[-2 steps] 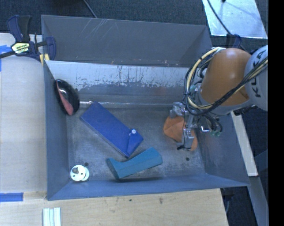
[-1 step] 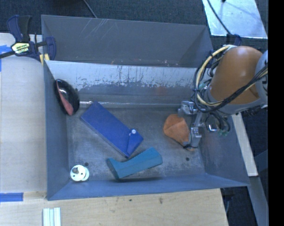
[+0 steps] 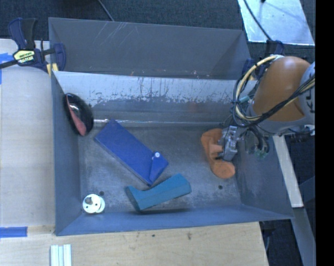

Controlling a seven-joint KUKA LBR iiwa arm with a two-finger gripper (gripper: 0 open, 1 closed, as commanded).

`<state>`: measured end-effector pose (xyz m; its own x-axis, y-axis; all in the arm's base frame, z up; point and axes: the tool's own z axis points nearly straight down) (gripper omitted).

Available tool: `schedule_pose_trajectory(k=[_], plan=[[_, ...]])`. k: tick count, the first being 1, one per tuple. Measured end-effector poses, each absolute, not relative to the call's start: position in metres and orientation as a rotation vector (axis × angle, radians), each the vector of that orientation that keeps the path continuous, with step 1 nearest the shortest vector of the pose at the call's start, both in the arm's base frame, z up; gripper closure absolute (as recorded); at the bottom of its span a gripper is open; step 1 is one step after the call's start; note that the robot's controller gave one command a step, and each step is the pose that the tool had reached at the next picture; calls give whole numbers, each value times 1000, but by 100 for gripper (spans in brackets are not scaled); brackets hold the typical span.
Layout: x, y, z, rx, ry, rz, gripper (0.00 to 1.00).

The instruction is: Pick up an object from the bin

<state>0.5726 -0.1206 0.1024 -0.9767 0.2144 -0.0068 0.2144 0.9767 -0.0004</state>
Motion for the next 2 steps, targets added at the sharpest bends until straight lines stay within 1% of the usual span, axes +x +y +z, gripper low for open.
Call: schedule_pose_trajectory(k=[1,2], plan=[[573,-120,103,336,3116,-2,100],[581,-123,84,339,3115,-2,100]])
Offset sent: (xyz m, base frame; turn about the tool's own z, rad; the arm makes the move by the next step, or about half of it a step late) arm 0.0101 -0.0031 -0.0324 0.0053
